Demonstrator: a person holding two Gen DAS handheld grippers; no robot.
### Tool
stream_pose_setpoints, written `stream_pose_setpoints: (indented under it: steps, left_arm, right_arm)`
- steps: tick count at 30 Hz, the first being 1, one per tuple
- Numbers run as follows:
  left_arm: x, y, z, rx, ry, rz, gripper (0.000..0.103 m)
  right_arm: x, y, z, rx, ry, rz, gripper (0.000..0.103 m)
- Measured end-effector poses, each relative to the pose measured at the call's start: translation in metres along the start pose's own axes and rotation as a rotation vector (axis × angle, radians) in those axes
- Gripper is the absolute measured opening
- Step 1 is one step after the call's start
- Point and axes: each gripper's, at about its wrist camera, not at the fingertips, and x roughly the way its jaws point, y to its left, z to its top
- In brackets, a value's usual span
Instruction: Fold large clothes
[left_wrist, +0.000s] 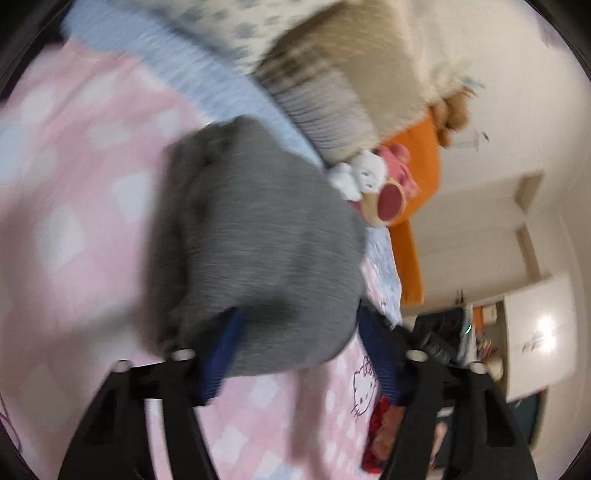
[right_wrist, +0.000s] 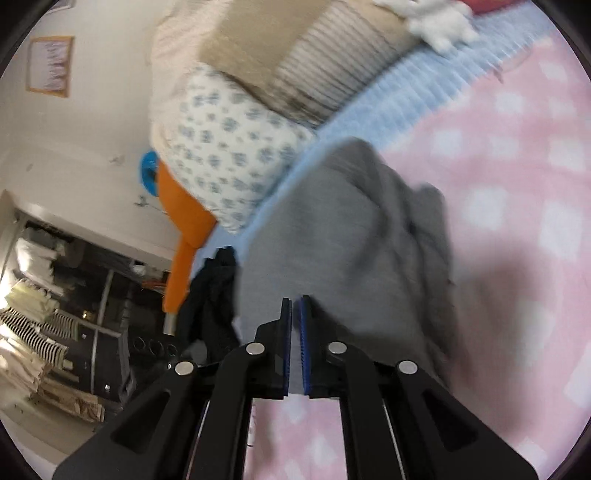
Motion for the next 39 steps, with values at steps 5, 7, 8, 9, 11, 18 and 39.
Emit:
stream_pose_setpoints:
  steps: [5, 7, 8, 9, 11, 18, 39]
  left_arm:
    - [0.01, 0.053, 0.004, -0.169, 0.048, -0.014, 0.008]
    - [-0.004, 0.045, 0.005, -0.158, 0.066, -0.011, 0.012]
    - [-0.017, 0.036, 0.006, -0.142, 0.075, -0.019, 0.038]
    - [-0.029, 0.028, 0.006, -0.122, 0.072, -0.01, 0.091]
    - [-0.048, 0.015, 0.007, -0.074, 0.04, 0.078, 0.1]
    - [-0.021, 0.053, -0.001, -0.242, 0.139, 0.017, 0.1]
    - [0.082, 0.05, 0.071, -0.24, 0.183, -0.018, 0.1]
  right_arm:
    - [0.018, -0.028, -0.01, 0.054, 0.001, 0.01, 0.0]
    - [0.01, -0.011, -0.007, 0.014, 0.033, 0.001, 0.013]
    - [0.005, -0.005, -0.005, 0.009, 0.052, 0.011, 0.05]
    - [-0.003, 0.001, -0.002, 0.008, 0.073, 0.035, 0.096]
    - [-0.028, 0.012, 0.003, -0.023, 0.083, 0.021, 0.099]
    - [-0.026, -0.041, -0.002, 0.216, 0.248, -0.046, 0.099]
    - [0.068, -0.056, 0.049, 0.351, 0.268, 0.066, 0.098]
